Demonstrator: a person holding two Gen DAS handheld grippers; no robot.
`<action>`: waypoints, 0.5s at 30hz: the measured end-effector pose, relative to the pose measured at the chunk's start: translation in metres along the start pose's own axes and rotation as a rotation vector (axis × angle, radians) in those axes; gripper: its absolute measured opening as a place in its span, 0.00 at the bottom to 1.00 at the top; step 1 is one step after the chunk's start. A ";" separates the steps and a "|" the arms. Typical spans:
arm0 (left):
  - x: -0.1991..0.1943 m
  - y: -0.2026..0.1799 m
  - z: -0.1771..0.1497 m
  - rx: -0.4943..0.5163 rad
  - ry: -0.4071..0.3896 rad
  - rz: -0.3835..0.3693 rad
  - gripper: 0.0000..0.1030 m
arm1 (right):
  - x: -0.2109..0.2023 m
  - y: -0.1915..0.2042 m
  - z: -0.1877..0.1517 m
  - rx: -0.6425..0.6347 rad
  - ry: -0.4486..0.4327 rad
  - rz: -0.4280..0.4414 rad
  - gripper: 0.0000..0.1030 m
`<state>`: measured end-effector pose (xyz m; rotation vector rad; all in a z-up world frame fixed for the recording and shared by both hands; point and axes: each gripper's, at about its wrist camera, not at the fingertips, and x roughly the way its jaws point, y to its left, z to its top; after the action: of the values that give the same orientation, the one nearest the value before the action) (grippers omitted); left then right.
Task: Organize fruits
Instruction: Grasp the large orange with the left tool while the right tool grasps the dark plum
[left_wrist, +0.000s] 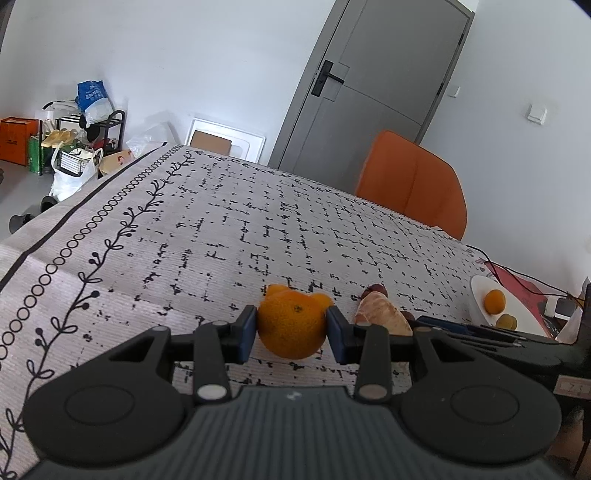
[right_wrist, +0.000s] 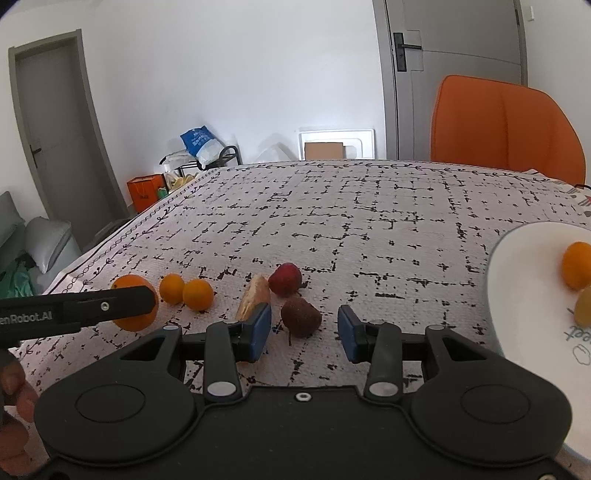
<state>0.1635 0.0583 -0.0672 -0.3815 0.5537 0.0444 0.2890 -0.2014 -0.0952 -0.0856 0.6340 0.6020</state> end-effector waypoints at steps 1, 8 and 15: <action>-0.001 0.001 0.000 0.000 -0.001 0.001 0.38 | 0.001 0.000 0.000 0.000 0.002 0.001 0.40; -0.002 -0.001 0.002 0.005 -0.006 0.002 0.38 | 0.000 -0.002 0.000 0.021 0.008 0.034 0.22; -0.006 -0.011 0.001 0.019 -0.012 -0.021 0.38 | -0.016 0.002 -0.003 0.031 -0.018 0.039 0.22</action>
<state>0.1608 0.0488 -0.0592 -0.3686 0.5381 0.0213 0.2767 -0.2086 -0.0882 -0.0388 0.6286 0.6301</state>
